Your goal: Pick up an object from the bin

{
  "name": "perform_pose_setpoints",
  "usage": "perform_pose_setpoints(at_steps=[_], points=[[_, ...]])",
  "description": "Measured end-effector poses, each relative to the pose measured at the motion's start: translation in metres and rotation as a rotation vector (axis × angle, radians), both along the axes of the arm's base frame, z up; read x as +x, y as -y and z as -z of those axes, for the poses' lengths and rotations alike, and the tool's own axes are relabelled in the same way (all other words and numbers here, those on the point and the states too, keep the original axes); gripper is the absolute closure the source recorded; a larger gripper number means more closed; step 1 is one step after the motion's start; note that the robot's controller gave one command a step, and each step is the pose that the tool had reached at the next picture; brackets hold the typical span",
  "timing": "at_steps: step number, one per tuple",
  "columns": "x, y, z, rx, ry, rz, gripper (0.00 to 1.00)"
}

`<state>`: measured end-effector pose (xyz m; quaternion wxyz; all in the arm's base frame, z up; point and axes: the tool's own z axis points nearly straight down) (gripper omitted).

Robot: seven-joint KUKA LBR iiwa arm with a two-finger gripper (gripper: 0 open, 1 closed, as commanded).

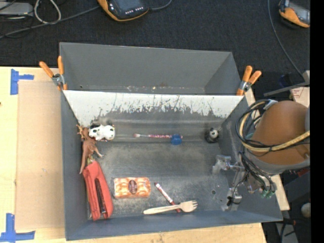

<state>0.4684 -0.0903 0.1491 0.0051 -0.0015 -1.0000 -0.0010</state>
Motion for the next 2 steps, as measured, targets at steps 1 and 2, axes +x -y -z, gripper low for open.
perform_pose_setpoints(at_steps=[1, 2], points=[[0.002, 0.0, -0.004, -0.001, 0.008, -0.004, 0.0], [0.026, -0.058, 0.016, -0.001, 0.008, -0.079, 0.0]])
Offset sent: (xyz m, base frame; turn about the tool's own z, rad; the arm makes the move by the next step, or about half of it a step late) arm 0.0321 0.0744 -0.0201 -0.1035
